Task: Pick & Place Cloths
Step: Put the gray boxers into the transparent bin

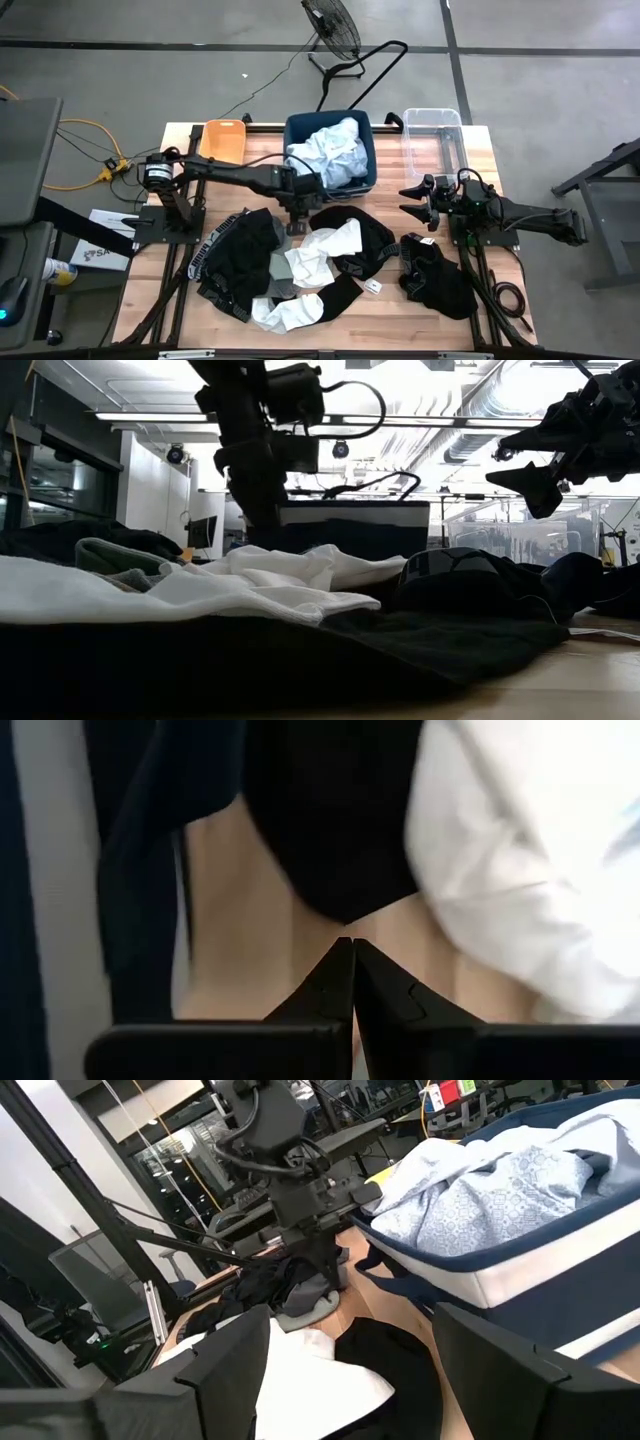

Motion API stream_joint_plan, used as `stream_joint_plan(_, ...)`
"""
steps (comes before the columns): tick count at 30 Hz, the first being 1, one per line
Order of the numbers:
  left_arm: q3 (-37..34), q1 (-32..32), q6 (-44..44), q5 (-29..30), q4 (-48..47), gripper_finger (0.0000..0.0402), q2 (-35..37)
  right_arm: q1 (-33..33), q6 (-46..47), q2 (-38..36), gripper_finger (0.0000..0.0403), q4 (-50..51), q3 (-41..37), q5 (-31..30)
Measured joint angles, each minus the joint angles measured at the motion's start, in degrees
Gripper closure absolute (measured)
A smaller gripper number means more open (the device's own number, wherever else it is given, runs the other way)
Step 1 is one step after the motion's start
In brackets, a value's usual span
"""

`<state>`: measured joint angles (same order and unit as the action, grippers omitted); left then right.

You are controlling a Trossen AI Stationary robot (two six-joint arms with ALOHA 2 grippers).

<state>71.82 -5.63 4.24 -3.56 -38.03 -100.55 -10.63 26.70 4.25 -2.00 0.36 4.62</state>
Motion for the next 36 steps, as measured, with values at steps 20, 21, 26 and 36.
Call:
stream_joint_plan(20,-0.09,0.14,1.52,1.06,-1.66,0.0401,6.38,0.02,0.00,0.02,0.0130,-0.04,0.02,-0.01)
stream_joint_plan(21,-0.09,0.42,1.52,0.97,-1.78,0.0401,7.55,0.02,0.00,0.04,0.0130,-0.04,0.02,-0.04)
stream_joint_plan(26,-0.95,1.86,1.94,-1.74,-1.98,0.0401,13.68,0.00,0.00,0.14,0.0130,-0.15,0.02,-0.01)
stream_joint_plan(36,-13.40,5.46,-1.17,-1.91,4.45,0.0401,27.86,0.02,0.00,0.20,0.0130,-0.17,0.02,-0.02)
